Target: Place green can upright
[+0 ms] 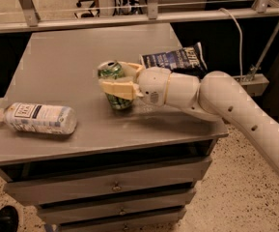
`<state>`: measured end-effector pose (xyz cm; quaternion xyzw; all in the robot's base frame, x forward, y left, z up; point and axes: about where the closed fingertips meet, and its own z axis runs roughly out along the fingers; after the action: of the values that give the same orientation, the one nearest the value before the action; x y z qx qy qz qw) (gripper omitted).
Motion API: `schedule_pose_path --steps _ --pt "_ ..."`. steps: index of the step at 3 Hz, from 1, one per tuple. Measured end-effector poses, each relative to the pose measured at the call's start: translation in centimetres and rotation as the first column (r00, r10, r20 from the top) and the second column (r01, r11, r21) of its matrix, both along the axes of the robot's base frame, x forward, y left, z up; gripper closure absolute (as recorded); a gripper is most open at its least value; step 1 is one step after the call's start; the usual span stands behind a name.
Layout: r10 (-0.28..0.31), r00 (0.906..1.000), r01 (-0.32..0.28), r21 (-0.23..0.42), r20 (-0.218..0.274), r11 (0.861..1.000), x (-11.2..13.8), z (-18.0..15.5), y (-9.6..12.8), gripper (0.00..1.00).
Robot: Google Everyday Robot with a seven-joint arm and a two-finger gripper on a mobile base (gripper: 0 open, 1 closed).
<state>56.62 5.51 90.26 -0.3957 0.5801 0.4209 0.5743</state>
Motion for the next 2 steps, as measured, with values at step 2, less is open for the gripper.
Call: schedule_pose_path --steps 2 --pt "-0.039 0.9982 0.038 -0.040 -0.045 0.998 -0.3 -1.0 -3.9 0.40"
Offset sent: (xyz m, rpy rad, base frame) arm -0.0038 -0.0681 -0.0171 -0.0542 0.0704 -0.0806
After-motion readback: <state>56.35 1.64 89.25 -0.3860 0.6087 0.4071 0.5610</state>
